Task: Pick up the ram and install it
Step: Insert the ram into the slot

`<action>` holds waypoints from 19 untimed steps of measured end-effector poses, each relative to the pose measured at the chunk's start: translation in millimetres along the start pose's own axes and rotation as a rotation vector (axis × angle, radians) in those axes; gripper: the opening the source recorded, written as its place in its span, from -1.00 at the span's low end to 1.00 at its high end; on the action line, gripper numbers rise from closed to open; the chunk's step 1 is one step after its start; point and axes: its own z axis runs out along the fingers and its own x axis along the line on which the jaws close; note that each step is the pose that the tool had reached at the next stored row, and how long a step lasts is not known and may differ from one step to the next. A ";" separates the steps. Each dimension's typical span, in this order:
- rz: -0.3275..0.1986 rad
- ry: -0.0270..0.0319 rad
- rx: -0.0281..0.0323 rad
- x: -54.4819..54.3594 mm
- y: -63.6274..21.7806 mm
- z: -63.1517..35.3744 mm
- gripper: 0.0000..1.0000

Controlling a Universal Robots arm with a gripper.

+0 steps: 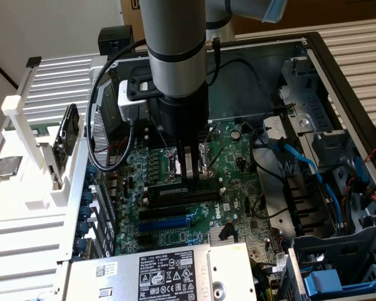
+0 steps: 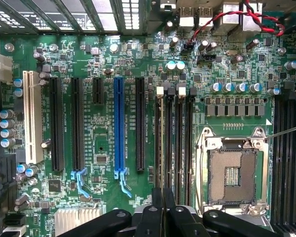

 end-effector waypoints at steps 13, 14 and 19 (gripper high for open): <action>0.000 0.0001 0.0000 0.1 0.5 2.5 -0.76; 0.000 -0.0001 0.0000 0.1 0.5 2.7 -0.76; 0.000 0.0000 0.0000 0.1 0.6 3.7 -0.76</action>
